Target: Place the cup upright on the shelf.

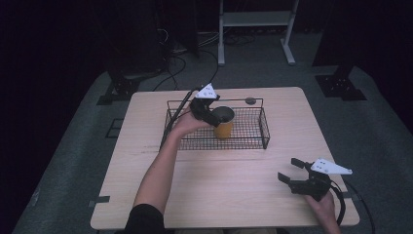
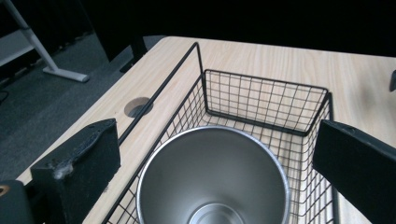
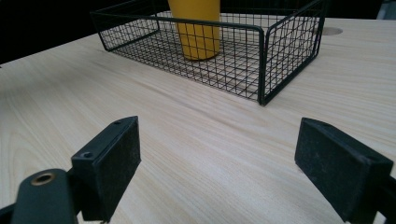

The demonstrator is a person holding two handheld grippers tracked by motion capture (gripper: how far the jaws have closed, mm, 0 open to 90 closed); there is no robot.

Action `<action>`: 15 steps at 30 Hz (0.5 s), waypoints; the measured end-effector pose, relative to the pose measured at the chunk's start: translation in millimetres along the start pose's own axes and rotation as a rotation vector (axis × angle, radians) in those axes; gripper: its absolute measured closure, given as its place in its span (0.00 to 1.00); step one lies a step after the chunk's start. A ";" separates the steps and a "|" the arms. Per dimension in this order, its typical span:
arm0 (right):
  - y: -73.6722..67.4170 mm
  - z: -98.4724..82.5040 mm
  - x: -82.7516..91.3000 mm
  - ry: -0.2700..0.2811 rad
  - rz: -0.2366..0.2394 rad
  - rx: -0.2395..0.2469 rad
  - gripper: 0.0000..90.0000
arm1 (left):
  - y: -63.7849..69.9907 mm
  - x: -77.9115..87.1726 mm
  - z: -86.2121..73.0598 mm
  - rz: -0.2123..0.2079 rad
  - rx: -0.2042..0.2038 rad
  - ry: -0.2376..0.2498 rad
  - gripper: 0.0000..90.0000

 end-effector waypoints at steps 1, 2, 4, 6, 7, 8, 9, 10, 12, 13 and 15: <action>0.0 0.0 0.0 0.000 -0.001 0.000 0.15 | 1.2 0.4 0.6 -0.002 -0.003 -0.004 0.00; 0.0 0.0 0.0 0.000 -0.001 0.000 0.15 | 2.5 0.6 1.4 -0.003 -0.009 -0.007 0.00; 0.1 0.0 0.0 0.000 -0.002 -0.001 0.15 | 4.5 0.8 2.3 -0.007 -0.009 -0.009 0.00; 0.1 0.0 0.1 0.000 -0.003 0.000 0.15 | 6.8 0.9 3.6 -0.008 -0.014 -0.011 0.00; 0.0 -0.1 0.0 0.000 -0.003 0.001 0.15 | 7.7 1.0 4.1 -0.009 -0.015 -0.009 0.00; 0.0 -0.1 0.1 0.000 -0.003 0.001 0.15 | 9.3 1.2 4.7 -0.012 -0.017 -0.004 0.00; 0.0 -0.1 0.1 0.000 -0.003 0.002 0.15 | 10.4 1.2 5.1 -0.013 -0.017 0.002 0.00; 0.0 -0.1 0.1 0.000 -0.003 0.001 0.15 | 12.1 1.3 5.2 -0.015 -0.020 0.003 0.00; 0.0 -0.1 0.1 0.000 -0.002 0.001 0.15 | 14.1 1.4 4.7 -0.016 -0.020 0.005 0.00; 0.0 -0.1 0.1 0.000 -0.002 0.002 0.15 | 15.3 1.4 4.4 -0.016 -0.019 0.006 0.00; -0.2 -0.1 0.1 0.000 -0.002 0.003 0.15 | 17.9 2.1 4.1 -0.015 -0.018 0.015 0.00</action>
Point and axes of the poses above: each handheld gripper's, and its own axes: x roughly backward along the jaws, z roughly out of its top, y roughly to its right, the point moved 5 cm from there along -x, roughly forward along the jaws, and after that the axes turned 14 degrees about -z, right-handed, at the moved point
